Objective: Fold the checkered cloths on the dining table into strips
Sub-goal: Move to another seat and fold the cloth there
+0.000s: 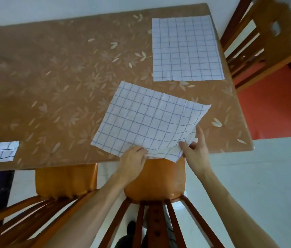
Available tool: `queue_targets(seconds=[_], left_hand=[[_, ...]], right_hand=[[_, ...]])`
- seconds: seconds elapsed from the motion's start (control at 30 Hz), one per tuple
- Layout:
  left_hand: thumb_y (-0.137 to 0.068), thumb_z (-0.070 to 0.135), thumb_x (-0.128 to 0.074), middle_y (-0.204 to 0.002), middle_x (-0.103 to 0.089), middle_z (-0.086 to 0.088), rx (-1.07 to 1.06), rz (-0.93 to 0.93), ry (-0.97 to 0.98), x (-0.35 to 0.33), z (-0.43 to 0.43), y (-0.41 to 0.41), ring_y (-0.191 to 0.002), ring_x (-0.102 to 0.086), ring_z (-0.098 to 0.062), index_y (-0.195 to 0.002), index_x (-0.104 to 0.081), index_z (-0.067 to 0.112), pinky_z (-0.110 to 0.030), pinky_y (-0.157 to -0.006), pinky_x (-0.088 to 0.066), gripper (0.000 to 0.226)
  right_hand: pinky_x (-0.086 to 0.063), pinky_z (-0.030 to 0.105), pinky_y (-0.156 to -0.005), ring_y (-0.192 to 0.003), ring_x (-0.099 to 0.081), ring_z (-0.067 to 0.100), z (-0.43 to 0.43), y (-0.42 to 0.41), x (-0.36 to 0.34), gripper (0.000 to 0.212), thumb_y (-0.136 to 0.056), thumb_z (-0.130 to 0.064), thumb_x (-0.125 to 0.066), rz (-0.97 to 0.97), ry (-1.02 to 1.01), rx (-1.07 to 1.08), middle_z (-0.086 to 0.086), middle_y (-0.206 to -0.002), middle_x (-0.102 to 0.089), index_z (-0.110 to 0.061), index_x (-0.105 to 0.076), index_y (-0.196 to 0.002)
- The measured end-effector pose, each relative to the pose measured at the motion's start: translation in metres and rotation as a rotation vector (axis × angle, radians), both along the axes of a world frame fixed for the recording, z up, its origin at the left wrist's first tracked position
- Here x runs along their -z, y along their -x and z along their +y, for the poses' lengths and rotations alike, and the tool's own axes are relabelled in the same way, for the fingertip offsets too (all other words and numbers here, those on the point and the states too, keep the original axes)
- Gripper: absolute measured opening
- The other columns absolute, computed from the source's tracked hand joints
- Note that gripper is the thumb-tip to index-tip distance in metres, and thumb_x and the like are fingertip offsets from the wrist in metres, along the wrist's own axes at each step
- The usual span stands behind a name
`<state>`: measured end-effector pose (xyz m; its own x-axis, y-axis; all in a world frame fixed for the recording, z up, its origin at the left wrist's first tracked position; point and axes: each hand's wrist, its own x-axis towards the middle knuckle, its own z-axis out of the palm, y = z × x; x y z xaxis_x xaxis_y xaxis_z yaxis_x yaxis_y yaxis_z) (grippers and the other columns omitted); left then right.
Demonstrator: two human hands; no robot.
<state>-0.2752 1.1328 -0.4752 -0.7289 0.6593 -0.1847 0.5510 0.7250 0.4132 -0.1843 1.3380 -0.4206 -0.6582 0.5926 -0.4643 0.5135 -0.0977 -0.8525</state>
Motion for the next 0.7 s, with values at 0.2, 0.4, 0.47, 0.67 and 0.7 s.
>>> queue_targets(seconds=[0.2,0.4,0.47,0.67,0.7], left_hand=[[-0.097,0.027,-0.062,-0.142,-0.055,0.005,-0.024,-0.053,-0.115,-0.054,-0.024,-0.004,-0.128,-0.052,-0.013,-0.147,-0.047,0.026,-0.029,-0.105,-0.046,0.052],[-0.085,0.025,-0.065,-0.145,-0.053,0.010,0.066,-0.146,-0.464,-0.138,-0.041,-0.020,-0.127,-0.053,-0.010,-0.149,-0.039,0.036,-0.035,-0.102,-0.051,0.070],[-0.084,0.013,-0.061,-0.139,-0.059,0.011,0.086,-0.087,-0.620,-0.169,-0.049,-0.026,-0.123,-0.057,-0.006,-0.144,-0.046,0.036,-0.026,-0.098,-0.051,0.066],[-0.091,0.005,-0.058,-0.104,-0.074,0.004,0.109,-0.023,-0.827,-0.246,-0.078,-0.044,-0.093,-0.067,-0.007,-0.124,-0.070,0.021,-0.026,-0.073,-0.053,0.038],[-0.090,0.008,-0.053,-0.099,-0.074,0.007,0.065,-0.084,-0.855,-0.256,-0.082,-0.048,-0.089,-0.067,-0.003,-0.117,-0.072,0.023,-0.022,-0.070,-0.051,0.036]], right_hand=[[-0.054,0.016,-0.052,-0.064,-0.072,0.004,-0.037,0.003,-0.076,0.060,-0.094,-0.010,-0.062,0.166,-0.112,-0.109,-0.002,-0.086,-0.076,-0.029,-0.033,-0.144],[-0.061,0.050,-0.077,-0.081,-0.075,0.024,-0.081,-0.008,-0.143,0.061,-0.090,-0.034,-0.067,0.291,-0.252,-0.298,0.006,-0.091,-0.077,-0.033,-0.041,-0.145],[-0.062,0.045,-0.076,-0.077,-0.075,0.022,-0.092,-0.013,-0.169,0.061,-0.093,-0.033,-0.066,0.335,-0.295,-0.322,0.007,-0.084,-0.076,-0.028,-0.040,-0.147],[-0.056,0.036,-0.076,-0.069,-0.066,0.013,-0.113,-0.034,-0.236,0.041,-0.101,-0.042,-0.051,0.492,-0.189,-0.295,0.004,-0.078,-0.067,-0.018,-0.059,-0.133],[-0.056,0.038,-0.079,-0.073,-0.066,0.013,-0.115,-0.037,-0.240,0.039,-0.102,-0.045,-0.046,0.510,-0.197,-0.255,0.002,-0.079,-0.068,-0.020,-0.065,-0.124]])
